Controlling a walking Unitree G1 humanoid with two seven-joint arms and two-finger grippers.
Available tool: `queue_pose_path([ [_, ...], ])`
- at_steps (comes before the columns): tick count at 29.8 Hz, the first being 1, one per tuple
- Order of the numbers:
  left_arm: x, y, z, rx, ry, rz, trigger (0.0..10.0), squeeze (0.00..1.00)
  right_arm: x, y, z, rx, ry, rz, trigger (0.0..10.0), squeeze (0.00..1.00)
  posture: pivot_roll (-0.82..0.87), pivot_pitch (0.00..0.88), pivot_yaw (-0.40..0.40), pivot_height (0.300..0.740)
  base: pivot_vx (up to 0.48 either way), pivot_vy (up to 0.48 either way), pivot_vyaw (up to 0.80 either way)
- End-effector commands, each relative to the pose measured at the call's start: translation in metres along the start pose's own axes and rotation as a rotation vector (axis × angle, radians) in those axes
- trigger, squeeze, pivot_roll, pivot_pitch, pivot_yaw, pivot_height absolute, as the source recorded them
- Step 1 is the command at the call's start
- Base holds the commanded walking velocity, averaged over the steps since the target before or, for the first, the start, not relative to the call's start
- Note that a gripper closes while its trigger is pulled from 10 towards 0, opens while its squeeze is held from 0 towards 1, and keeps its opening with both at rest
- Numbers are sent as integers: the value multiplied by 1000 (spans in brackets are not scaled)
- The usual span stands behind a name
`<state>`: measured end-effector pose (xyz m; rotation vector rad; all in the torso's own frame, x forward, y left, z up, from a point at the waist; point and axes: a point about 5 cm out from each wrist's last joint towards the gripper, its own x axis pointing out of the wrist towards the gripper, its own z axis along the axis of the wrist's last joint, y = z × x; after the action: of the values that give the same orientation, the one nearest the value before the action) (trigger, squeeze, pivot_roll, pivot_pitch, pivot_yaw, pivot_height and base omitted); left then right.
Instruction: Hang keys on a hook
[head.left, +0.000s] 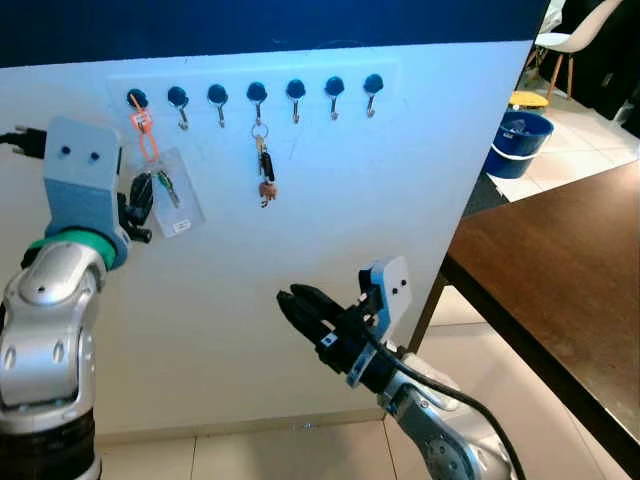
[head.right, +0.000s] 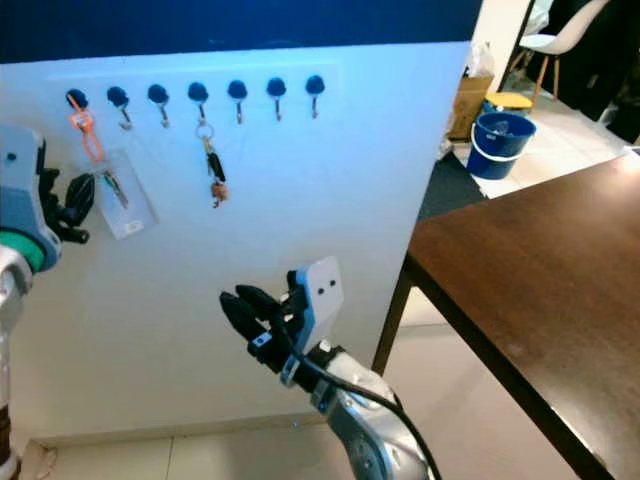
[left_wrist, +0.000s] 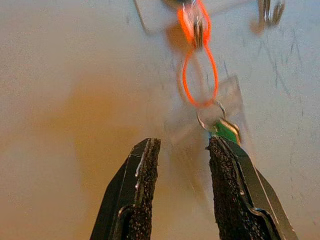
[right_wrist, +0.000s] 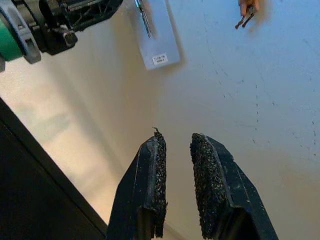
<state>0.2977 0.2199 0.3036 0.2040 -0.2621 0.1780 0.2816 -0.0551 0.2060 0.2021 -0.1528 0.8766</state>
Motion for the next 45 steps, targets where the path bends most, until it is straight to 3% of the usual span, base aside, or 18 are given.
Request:
queue_pose_path([
  [1, -5, 9, -6, -6, 12, 61, 10000, 0, -1, 1, -10, 11, 45, -11, 10000, 0, -140, 132, 144, 740, 0, 0, 0],
  [3, -8, 13, -11, -20, 25, 96, 10000, 0, -2, -1, -12, 8, 56, -23, 10000, 0, -140, 132, 144, 740, 0, 0, 0],
  [5, -26, 24, -42, -91, 98, 250, 10000, 0, -11, -10, -28, -15, 109, -108, 10000, 0, -138, 111, 136, 740, 0, 0, 0],
  [6, -26, 24, -42, -91, 98, 250, 10000, 0, -11, -10, -28, -15, 109, -108, 10000, 0, -138, 111, 136, 740, 0, 0, 0],
  [7, -40, 25, -60, -57, 137, 286, 10000, 0, -18, -14, -35, -8, 122, -150, 10000, 0, -138, 105, 135, 740, 0, 0, 0],
  [10, -52, 25, -71, -26, 164, 301, 10000, 0, -22, -16, -40, -3, 130, -177, 10000, 0, -140, 100, 135, 740, 0, 0, 0],
  [11, -64, 19, -79, -26, 167, 269, 10000, 0, -28, -17, -43, -7, 127, -196, 10000, 0, -141, 78, 134, 740, 0, 0, 0],
  [12, -64, 19, -79, -26, 167, 269, 10000, 0, -28, -17, -43, -7, 127, -196, 10000, 0, -141, 78, 134, 740, 0, 0, 0],
  [14, -91, 1, -93, -34, 155, 210, 10000, 0, -42, -24, -50, -64, 99, -307, 10000, 0, -135, 26, 122, 740, 0, 0, 0],
  [15, -91, 1, -93, -34, 155, 210, 10000, 0, -42, -24, -50, -64, 99, -307, 10000, 0, -135, 26, 122, 740, 0, 0, 0],
  [17, -107, -25, -105, -29, 143, 124, 10000, 0, -55, -33, -52, -128, 48, -469, 10000, 0, -127, 6, 106, 740, 0, 0, 0],
  [24, -112, -40, -112, 1, 122, 104, 10000, 0, -65, -39, -51, -178, 23, -585, 10000, 0, -134, 0, 99, 740, 0, 0, 0],
  [27, -113, -53, -126, 52, 134, 92, 10000, 0, -79, -45, -51, -223, 24, -710, 10000, 0, -145, 0, 101, 740, 0, 0, 0],
  [29, -113, -53, -126, 52, 134, 92, 10000, 0, -79, -45, -51, -223, 24, -710, 10000, 0, -145, 0, 101, 740, 0, 0, 0],
  [31, -112, -69, -133, 38, 133, -27, 10000, 0, -78, -42, -57, -232, 47, -678, 10000, 0, -156, 0, 107, 740, 0, 0, 0],
  [33, -110, -71, -133, 27, 130, -53, 10000, 0, -76, -40, -59, -232, 61, -650, 10000, 0, -159, 0, 103, 740, 0, 0, 0],
  [36, -107, -71, -127, 29, 84, -46, 10000, 0, -75, -41, -65, -236, 80, -648, 10000, 0, -160, 0, 101, 740, 0, 0, 0],
  [45, -107, -75, -129, 73, 72, -20, 10000, 0, -73, -41, -68, -269, 77, -662, 10000, 0, -165, 0, 100, 740, 0, 0, 0],
])
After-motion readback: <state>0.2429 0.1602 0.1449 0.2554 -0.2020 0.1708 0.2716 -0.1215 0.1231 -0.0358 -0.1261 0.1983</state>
